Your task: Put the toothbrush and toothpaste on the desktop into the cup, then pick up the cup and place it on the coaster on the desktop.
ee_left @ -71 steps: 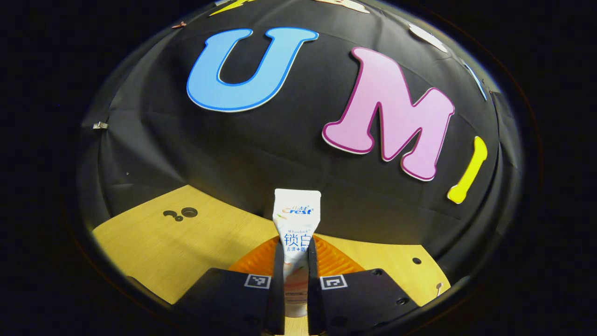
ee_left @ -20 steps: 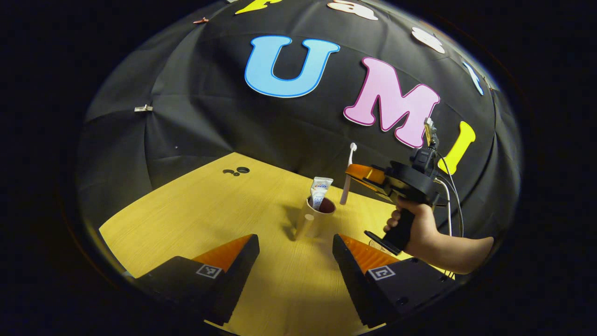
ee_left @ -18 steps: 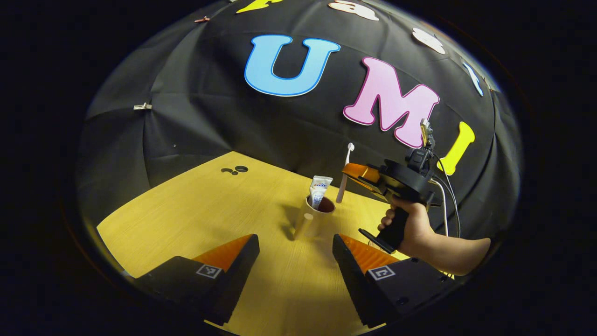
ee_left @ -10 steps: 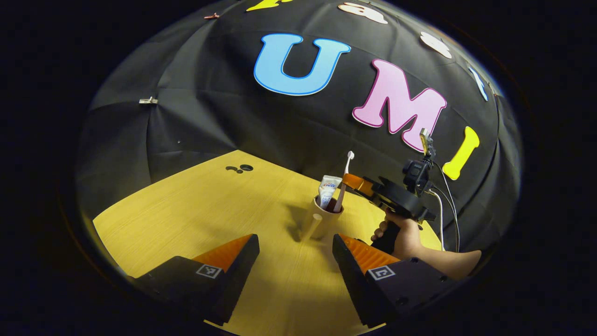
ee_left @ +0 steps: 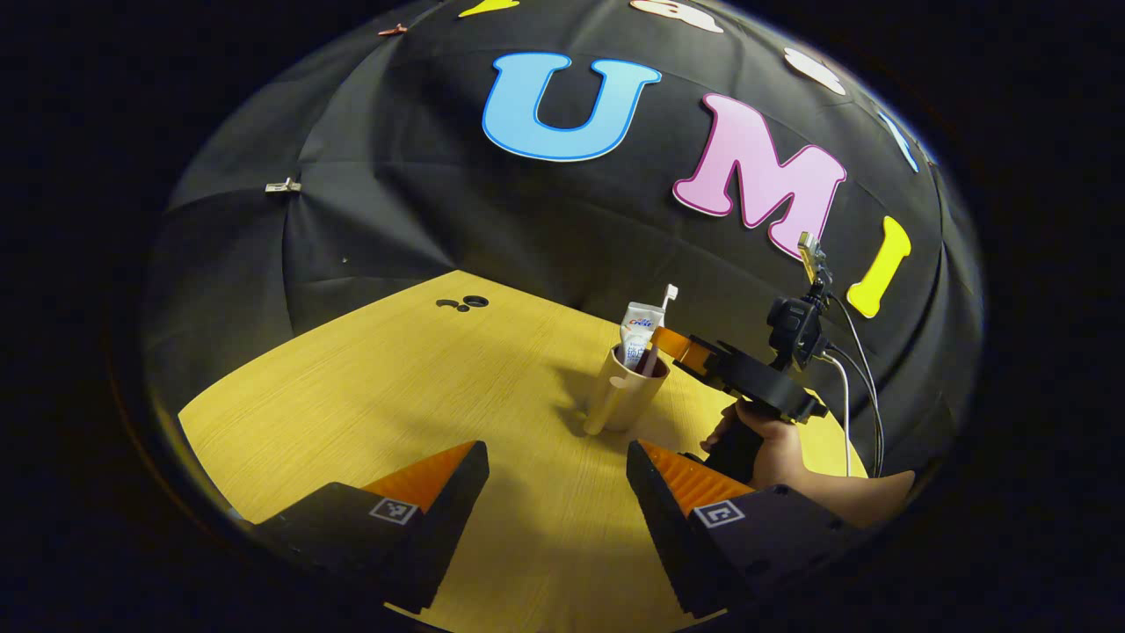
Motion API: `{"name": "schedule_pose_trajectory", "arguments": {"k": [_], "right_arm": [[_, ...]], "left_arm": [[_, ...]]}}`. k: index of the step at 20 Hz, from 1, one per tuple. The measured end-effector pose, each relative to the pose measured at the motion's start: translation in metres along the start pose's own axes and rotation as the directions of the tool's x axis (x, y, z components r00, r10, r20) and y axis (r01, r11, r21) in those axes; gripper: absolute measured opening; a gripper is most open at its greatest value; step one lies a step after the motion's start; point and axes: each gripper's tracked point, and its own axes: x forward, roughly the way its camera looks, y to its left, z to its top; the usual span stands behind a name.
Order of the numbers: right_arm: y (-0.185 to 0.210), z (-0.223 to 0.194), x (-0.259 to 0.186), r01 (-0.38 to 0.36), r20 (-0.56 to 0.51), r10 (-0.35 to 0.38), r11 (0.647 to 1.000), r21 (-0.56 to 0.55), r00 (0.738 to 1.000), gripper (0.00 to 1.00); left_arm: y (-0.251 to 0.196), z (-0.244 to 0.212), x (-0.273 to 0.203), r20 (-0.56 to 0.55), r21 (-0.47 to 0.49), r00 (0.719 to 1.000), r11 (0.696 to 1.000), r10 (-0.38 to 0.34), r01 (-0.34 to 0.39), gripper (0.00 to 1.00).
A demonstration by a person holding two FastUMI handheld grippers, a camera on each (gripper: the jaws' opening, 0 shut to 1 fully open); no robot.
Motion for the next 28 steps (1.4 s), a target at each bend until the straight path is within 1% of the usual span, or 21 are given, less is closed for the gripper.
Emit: {"name": "schedule_pose_trajectory", "arguments": {"k": [1,3,5,7,9,11,14,17,22,26,28], "right_arm": [[-0.003,0.003,-0.004,0.003,0.002,-0.003,1.000,-0.011,1.000,0.24],[-0.011,0.013,-0.015,0.002,0.007,-0.002,1.000,-0.028,1.000,0.62],[-0.031,0.026,-0.029,0.028,0.022,-0.027,0.999,-0.033,0.999,1.00],[-0.060,0.039,-0.047,0.070,0.029,-0.069,0.997,-0.037,0.997,0.98],[-0.091,0.051,-0.066,0.117,0.034,-0.115,0.992,-0.043,0.993,0.98],[-0.129,0.060,-0.085,0.179,0.039,-0.177,0.983,-0.053,0.983,0.98],[-0.179,0.074,-0.115,0.273,0.044,-0.271,0.962,-0.029,0.961,0.98],[-0.221,0.088,-0.145,0.359,0.062,-0.357,0.933,-0.015,0.932,0.98],[-0.265,0.094,-0.196,0.445,0.057,-0.443,0.896,-0.014,0.895,0.98],[-0.289,0.086,-0.229,0.496,0.034,-0.496,0.868,0.010,0.868,0.98],[-0.300,0.080,-0.245,0.519,0.025,-0.519,0.855,0.018,0.855,0.98]], "left_arm": [[-0.002,0.001,0.002,0.000,0.005,1.000,1.000,-0.001,0.001,0.98],[-0.006,0.005,0.007,-0.003,0.015,1.000,1.000,-0.008,0.008,0.98],[-0.010,0.012,0.015,-0.004,0.027,1.000,0.999,-0.020,0.020,0.98],[-0.012,0.016,0.025,-0.016,0.037,0.999,0.999,-0.035,0.035,0.98],[-0.013,0.018,0.035,-0.035,0.043,0.998,0.998,-0.047,0.048,0.98],[-0.014,0.021,0.044,-0.050,0.048,0.997,0.997,-0.052,0.054,0.98],[-0.016,0.018,0.058,-0.086,0.062,0.994,0.996,-0.061,0.067,0.98],[-0.021,0.011,0.073,-0.136,0.094,0.987,0.990,-0.088,0.102,0.98],[-0.034,0.006,0.101,-0.219,0.181,0.966,0.967,-0.138,0.180,0.98],[-0.039,-0.004,0.129,-0.315,0.202,0.939,0.957,-0.139,0.210,0.98],[-0.045,-0.007,0.138,-0.356,0.215,0.922,0.947,-0.151,0.238,0.98]]}}
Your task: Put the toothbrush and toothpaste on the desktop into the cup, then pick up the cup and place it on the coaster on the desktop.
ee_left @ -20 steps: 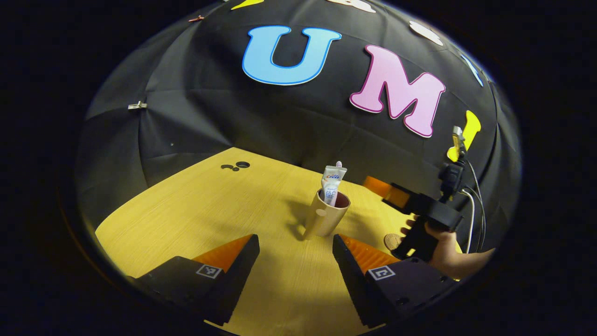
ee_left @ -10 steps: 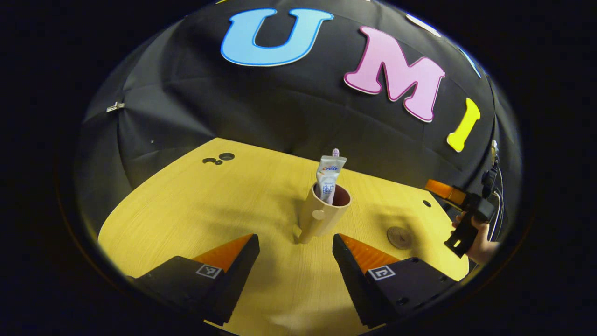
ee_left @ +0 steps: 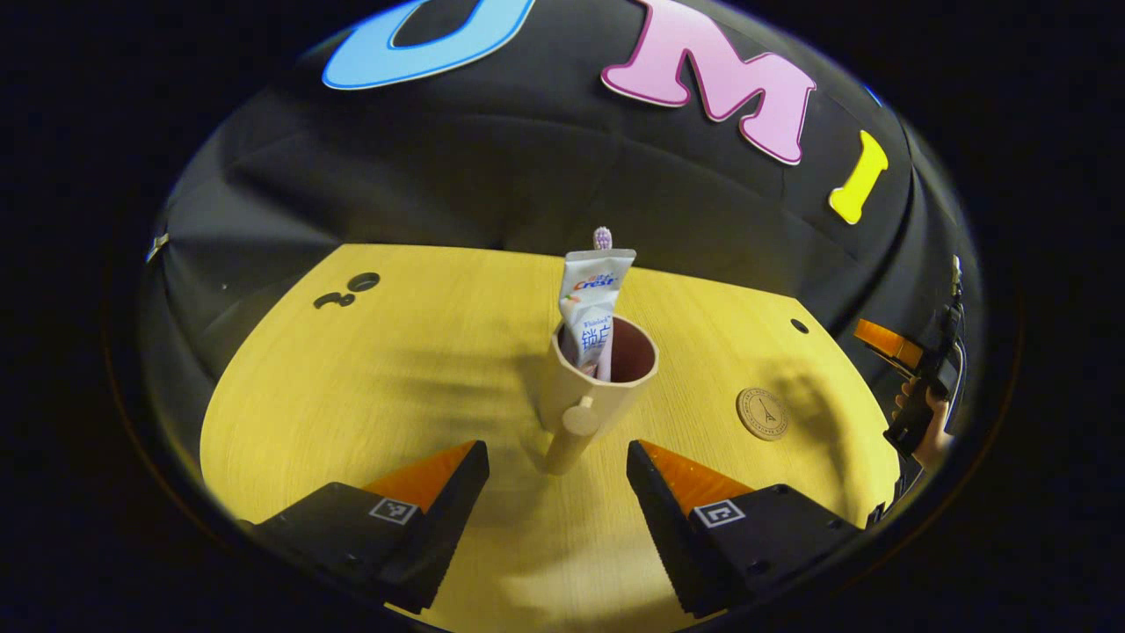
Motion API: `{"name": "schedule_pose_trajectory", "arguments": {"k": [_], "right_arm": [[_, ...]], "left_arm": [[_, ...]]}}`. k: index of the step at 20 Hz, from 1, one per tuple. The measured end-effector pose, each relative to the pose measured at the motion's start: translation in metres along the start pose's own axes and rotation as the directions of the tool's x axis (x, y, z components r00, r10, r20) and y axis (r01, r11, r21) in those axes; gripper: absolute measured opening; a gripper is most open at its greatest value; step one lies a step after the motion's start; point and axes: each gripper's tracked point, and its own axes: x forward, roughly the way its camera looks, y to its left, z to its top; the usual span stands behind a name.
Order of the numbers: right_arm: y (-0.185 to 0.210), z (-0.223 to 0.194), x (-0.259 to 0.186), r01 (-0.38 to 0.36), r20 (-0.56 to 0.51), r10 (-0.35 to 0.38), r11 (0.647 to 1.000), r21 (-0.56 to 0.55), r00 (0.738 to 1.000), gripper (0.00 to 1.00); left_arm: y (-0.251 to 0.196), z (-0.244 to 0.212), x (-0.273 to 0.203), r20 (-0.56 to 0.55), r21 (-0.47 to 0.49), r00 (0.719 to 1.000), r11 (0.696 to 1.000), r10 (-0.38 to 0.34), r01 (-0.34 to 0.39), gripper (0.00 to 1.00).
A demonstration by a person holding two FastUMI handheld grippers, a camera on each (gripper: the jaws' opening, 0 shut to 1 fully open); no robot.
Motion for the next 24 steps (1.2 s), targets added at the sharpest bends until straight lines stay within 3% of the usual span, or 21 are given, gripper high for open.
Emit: {"name": "schedule_pose_trajectory", "arguments": {"k": [10,13,20,23,24], "right_arm": [[-0.049,-0.002,-0.041,0.090,-0.030,-0.089,0.995,0.051,0.996,0.98],[-0.065,-0.010,-0.048,0.110,-0.051,-0.106,0.990,0.085,0.993,0.98],[-0.085,-0.026,-0.081,0.186,-0.095,-0.174,0.974,0.131,0.980,0.98],[-0.087,-0.029,-0.092,0.193,-0.117,-0.176,0.968,0.158,0.977,0.98],[-0.088,-0.030,-0.097,0.193,-0.118,-0.175,0.968,0.160,0.977,0.98]], "left_arm": [[0.004,-0.005,0.043,-0.204,0.116,0.979,0.993,-0.011,0.035,0.96],[0.003,-0.008,0.047,-0.260,0.142,0.966,0.989,-0.003,0.042,0.85],[-0.006,0.001,0.051,-0.304,0.185,0.953,0.981,0.011,0.048,0.76],[-0.011,-0.003,0.053,-0.325,0.162,0.946,0.986,0.006,0.050,0.55],[-0.012,-0.003,0.054,-0.325,0.161,0.946,0.986,0.008,0.047,0.55]]}}
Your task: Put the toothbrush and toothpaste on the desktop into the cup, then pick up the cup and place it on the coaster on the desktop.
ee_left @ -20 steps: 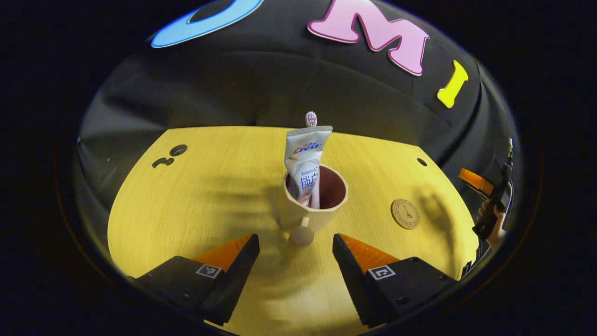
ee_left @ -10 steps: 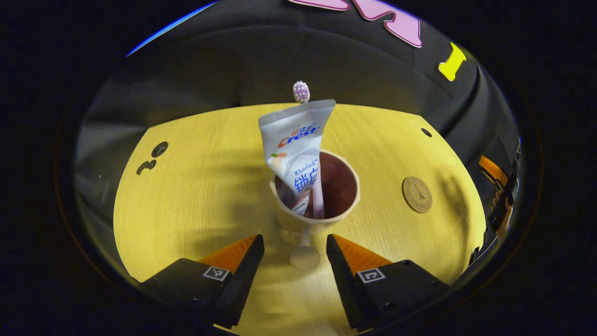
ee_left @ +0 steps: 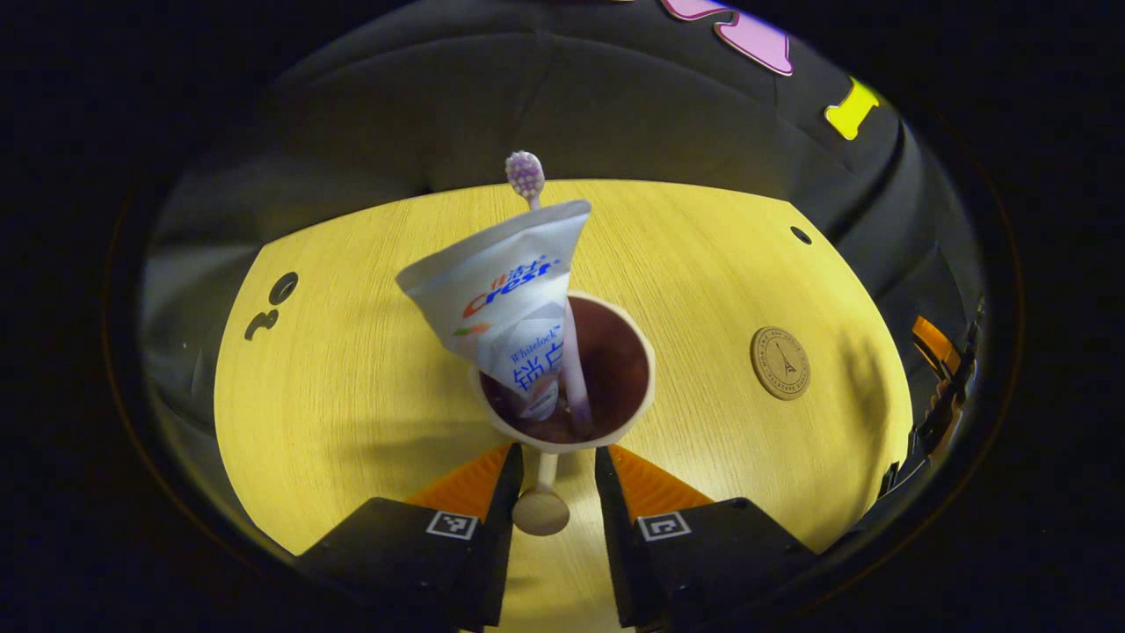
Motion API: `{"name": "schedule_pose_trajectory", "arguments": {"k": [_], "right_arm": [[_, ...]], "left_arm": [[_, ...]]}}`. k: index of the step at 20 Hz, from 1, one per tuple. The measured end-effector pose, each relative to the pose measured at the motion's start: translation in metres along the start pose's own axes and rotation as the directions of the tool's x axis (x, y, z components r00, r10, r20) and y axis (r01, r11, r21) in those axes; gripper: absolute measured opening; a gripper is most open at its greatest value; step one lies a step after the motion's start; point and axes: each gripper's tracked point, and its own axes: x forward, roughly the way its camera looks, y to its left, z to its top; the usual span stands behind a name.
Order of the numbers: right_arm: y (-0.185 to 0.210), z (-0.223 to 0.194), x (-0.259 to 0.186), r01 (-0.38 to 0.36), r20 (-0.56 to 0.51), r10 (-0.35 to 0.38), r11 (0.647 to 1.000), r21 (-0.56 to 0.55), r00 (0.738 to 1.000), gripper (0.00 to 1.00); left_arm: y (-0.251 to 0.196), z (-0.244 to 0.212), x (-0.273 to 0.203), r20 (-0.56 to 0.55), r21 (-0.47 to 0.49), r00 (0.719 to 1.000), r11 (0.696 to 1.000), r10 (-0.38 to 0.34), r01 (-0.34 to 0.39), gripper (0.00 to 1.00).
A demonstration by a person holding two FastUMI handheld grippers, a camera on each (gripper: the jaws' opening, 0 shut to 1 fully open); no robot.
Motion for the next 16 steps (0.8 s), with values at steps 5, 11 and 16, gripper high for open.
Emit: {"name": "schedule_pose_trajectory", "arguments": {"k": [5,11,16], "right_arm": [[0.001,-0.005,-0.016,-0.012,-0.038,0.013,1.000,0.019,0.999,0.98],[0.003,-0.001,-0.034,-0.042,-0.053,0.041,0.999,-0.011,0.998,0.98],[0.004,0.004,-0.038,-0.064,-0.058,0.063,0.998,-0.019,0.996,0.98]], "left_arm": [[-0.005,0.000,0.000,0.005,-0.032,0.999,0.998,0.051,-0.051,0.28],[-0.014,0.002,0.002,0.051,-0.130,0.996,0.989,0.072,-0.064,0.23],[-0.016,0.009,-0.007,0.093,-0.081,0.994,0.995,0.063,-0.056,0.23]]}}
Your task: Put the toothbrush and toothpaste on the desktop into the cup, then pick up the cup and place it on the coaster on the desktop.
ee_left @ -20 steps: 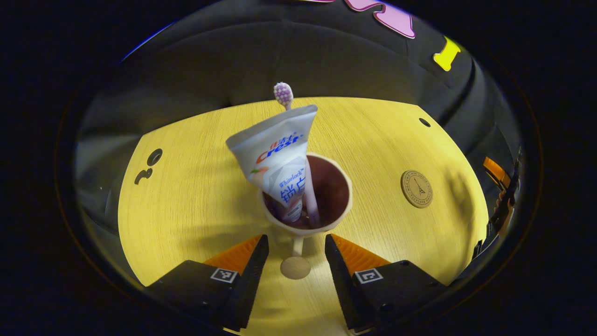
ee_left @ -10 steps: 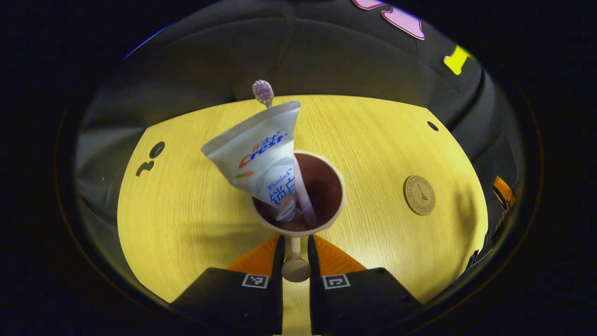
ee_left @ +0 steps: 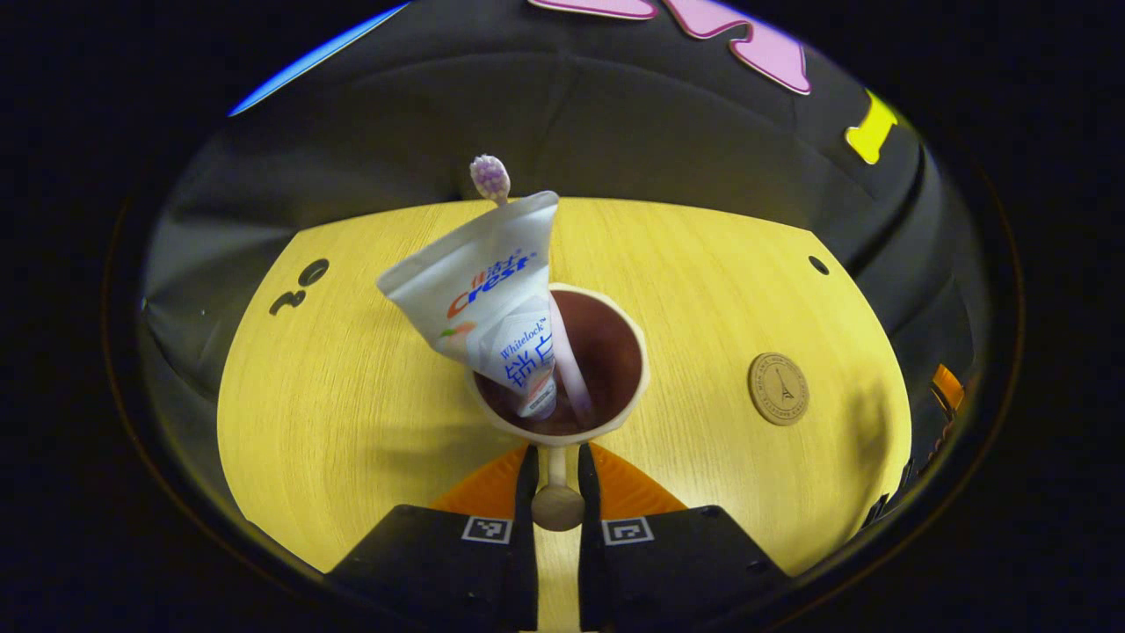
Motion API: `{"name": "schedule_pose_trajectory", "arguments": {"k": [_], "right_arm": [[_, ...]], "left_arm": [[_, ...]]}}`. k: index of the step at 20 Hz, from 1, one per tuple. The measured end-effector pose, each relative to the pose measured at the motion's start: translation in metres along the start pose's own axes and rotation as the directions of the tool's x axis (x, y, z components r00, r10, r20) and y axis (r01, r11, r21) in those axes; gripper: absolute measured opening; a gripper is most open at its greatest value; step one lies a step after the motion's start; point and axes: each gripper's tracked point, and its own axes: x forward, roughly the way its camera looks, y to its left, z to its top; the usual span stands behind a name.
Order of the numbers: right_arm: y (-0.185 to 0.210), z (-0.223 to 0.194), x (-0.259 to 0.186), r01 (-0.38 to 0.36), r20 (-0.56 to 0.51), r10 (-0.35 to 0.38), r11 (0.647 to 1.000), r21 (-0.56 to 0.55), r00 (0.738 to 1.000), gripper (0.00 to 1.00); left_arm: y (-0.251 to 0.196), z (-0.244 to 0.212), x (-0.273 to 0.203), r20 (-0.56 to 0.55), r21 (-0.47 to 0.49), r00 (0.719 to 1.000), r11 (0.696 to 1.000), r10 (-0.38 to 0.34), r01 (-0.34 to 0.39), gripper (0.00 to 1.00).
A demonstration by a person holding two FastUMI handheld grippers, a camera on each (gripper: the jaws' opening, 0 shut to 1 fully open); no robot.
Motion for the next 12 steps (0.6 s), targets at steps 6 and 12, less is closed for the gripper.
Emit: {"name": "schedule_pose_trajectory", "arguments": {"k": [6,12], "right_arm": [[0.007,-0.001,-0.005,-0.023,-0.008,0.023,1.000,0.001,1.000,0.98],[0.010,0.006,-0.008,-0.039,0.001,0.039,0.999,0.012,0.999,0.98]], "left_arm": [[-0.006,0.010,-0.010,0.035,0.098,0.997,0.993,-0.070,0.067,0.23],[-0.012,0.016,-0.013,0.017,0.165,0.987,0.974,-0.158,0.153,0.23]]}}
